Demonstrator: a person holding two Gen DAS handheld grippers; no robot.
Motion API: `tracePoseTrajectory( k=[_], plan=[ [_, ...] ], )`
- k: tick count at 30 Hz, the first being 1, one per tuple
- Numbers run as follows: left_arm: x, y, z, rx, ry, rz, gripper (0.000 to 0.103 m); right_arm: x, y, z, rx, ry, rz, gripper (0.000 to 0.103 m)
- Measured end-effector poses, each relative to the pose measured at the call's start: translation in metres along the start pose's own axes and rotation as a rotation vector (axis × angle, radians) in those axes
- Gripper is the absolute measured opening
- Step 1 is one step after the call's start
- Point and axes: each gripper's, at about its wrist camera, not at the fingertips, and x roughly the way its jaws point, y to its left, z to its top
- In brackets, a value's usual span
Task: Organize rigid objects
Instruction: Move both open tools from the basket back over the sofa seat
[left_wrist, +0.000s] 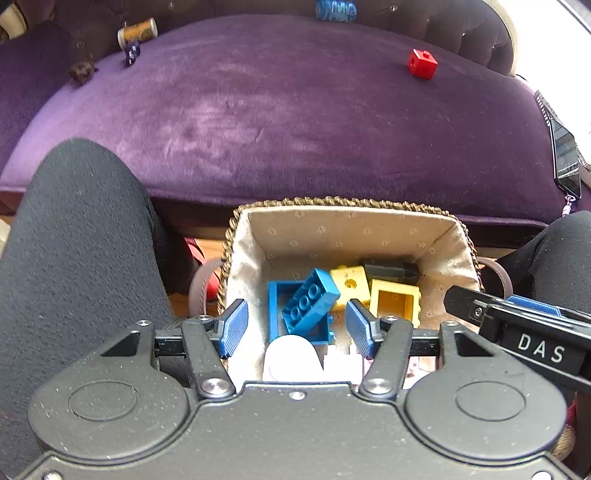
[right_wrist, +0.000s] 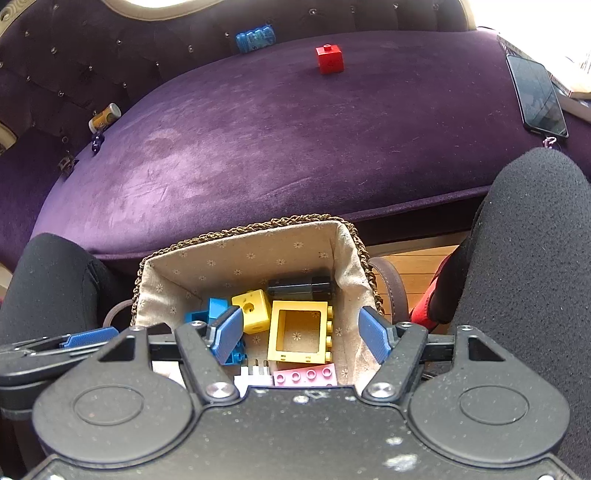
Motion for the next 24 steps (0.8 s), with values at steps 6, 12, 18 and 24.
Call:
tracePoseTrajectory(
  k=[6,12,18,24],
  plan=[
    [-0.003,-0.001,0.005,0.016,-0.042,0.029,0.061,0.007,0.004,0.004,-0.007,0.030,-0.003,0.069],
    [0.003,-0.004,0.012,0.039,-0.034,0.064,0.064,0.018,0.004,0.011,0.006,0.071,-0.011,0.069],
    [0.011,-0.006,0.020,0.064,-0.012,0.066,0.064,0.032,0.001,0.023,0.029,0.112,-0.012,0.069],
    [0.021,-0.009,0.040,0.108,-0.018,0.083,0.065,0.050,0.001,0.049,-0.012,0.122,-0.042,0.069]
  ],
)
